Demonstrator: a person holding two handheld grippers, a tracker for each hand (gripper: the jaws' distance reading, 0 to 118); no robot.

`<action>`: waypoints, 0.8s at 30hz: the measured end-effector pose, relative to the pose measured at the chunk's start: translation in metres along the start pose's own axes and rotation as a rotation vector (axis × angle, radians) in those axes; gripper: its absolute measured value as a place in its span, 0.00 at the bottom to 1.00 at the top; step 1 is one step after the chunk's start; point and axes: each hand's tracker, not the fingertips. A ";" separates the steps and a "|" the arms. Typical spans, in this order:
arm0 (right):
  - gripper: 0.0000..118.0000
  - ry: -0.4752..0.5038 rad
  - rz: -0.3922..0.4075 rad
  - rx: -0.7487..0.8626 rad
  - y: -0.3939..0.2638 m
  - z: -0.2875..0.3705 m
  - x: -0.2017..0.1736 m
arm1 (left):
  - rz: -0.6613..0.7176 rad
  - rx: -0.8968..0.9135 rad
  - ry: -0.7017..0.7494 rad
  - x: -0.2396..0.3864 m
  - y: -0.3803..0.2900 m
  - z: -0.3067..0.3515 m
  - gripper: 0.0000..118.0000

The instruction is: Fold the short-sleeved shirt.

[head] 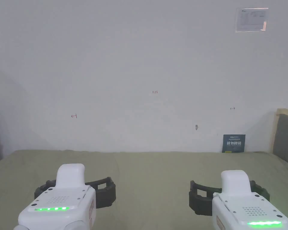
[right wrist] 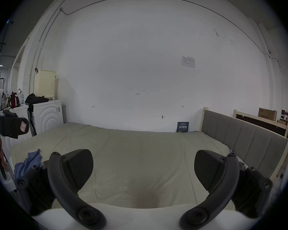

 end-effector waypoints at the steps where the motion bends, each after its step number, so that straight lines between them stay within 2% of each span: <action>1: 1.00 -0.001 -0.002 -0.002 0.000 0.000 0.000 | -0.005 0.002 0.003 0.001 0.000 0.000 1.00; 5: 0.98 -0.001 0.005 -0.022 -0.001 0.000 0.000 | -0.009 -0.005 -0.006 0.002 0.000 0.000 0.97; 7: 0.71 0.018 0.006 -0.053 0.000 0.002 0.000 | -0.012 -0.009 -0.020 0.002 -0.002 0.002 0.83; 8: 0.41 -0.014 0.000 -0.034 -0.001 0.003 -0.001 | -0.031 -0.003 -0.026 0.004 -0.003 0.003 0.59; 9: 0.01 -0.098 0.007 -0.049 -0.002 0.001 -0.001 | -0.053 -0.012 0.003 0.008 -0.003 0.000 0.01; 10: 0.00 -0.056 -0.014 -0.025 -0.002 -0.001 -0.004 | -0.087 0.024 0.038 0.008 -0.006 0.002 0.00; 11: 0.00 -0.006 -0.036 -0.071 -0.001 -0.002 -0.002 | -0.048 -0.007 -0.001 0.008 -0.009 0.003 0.00; 12: 0.00 -0.004 -0.044 -0.078 0.000 -0.003 -0.002 | -0.043 -0.023 -0.025 0.008 -0.010 0.004 0.00; 14: 0.00 -0.052 -0.002 -0.058 -0.005 -0.001 -0.005 | -0.027 -0.011 -0.022 0.008 -0.011 0.001 0.00; 24: 0.00 -0.013 0.005 -0.073 -0.003 -0.006 -0.013 | -0.020 -0.017 0.012 -0.013 -0.008 0.004 0.00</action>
